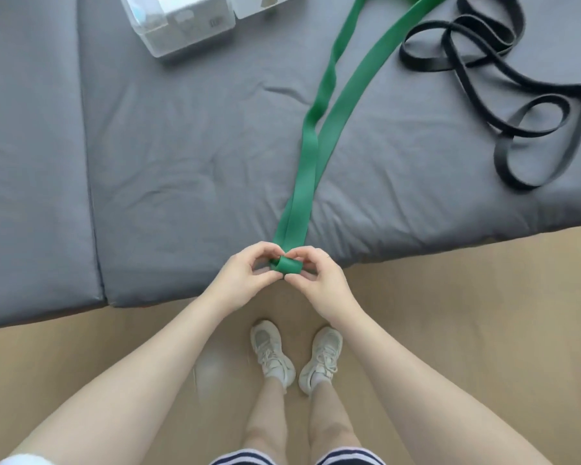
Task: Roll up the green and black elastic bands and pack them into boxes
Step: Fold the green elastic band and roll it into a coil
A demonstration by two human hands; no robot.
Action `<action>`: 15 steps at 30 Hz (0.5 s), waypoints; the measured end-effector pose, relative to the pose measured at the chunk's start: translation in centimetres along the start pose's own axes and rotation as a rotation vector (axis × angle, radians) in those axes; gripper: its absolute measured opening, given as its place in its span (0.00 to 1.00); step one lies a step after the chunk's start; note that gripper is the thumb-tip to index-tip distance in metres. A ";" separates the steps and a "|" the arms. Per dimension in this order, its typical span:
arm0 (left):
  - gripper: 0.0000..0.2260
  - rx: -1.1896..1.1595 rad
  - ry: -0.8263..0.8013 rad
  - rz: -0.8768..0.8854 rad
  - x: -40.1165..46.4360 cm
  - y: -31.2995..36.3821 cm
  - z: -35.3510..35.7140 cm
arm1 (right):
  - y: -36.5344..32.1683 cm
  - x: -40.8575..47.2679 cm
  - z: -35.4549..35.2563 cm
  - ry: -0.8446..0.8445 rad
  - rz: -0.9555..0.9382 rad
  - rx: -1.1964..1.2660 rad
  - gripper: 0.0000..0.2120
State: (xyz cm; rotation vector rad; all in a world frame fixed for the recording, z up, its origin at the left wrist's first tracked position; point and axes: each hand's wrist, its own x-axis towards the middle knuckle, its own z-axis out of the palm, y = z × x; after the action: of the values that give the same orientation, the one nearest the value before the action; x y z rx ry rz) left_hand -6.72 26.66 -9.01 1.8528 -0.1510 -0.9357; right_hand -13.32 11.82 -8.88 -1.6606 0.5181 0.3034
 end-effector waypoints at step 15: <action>0.15 -0.170 0.230 -0.330 1.0 3.5 2.3 | -0.5 -1.5 3.6 0.142 -0.111 -0.301 0.17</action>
State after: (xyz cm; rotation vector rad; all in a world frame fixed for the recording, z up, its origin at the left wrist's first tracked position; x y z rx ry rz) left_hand -6.53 22.87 -7.08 1.8404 0.3748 -0.9159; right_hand -14.01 15.70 -8.25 -2.0066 0.5016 0.1893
